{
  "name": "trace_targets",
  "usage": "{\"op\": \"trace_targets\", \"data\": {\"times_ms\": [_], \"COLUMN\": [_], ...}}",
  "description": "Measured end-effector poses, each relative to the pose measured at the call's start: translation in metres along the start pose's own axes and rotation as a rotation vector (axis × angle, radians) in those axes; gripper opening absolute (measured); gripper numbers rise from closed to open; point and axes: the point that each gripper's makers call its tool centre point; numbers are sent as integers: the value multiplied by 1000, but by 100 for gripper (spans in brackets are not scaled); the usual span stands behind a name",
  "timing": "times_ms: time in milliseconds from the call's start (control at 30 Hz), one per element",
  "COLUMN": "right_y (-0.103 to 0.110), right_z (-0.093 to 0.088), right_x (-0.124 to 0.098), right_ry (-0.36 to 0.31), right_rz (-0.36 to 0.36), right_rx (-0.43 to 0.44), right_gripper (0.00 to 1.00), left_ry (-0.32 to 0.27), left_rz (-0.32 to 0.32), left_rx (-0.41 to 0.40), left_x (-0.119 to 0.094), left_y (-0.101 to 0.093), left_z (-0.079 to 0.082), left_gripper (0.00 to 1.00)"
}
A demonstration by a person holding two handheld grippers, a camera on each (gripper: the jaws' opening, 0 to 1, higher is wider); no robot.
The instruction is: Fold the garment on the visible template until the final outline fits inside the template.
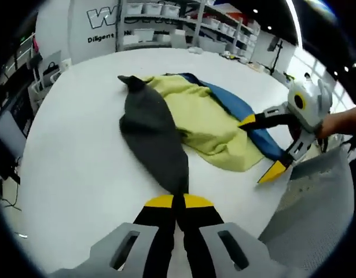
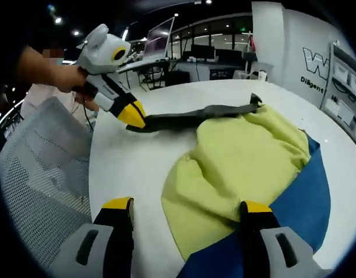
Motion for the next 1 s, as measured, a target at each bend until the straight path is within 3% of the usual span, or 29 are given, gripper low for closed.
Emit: {"op": "trace_targets", "data": {"times_ms": [233,467,767,1000], "right_y": [1,-9,-14,-9], "right_z": [-12,-23,-30,-31], "right_x": [-6,-23,-34,-33], "right_ry": [10,14,28,30], "right_rz": [6,16,10,17], "right_rx": [-94,-114,-82,-71], "right_gripper": [68,55,55,59], "left_ry": [-28,-51,-41,-12], "left_rz": [111,181,231,316], "left_rx": [-37,-106,-169,-244], "left_x": [-33,-63,-77,-91], "left_y": [56,90,107,130], "left_z": [12,23,10,-9], "left_gripper": [1,1,1,1]}}
Point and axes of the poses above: the point that each gripper's makers call its tool centre point, and the gripper's own axes: x roughly forward along the fingers, y roughly to its left, z roughly out of its top, and after that the axes turned 8 degrees about x, right-handed
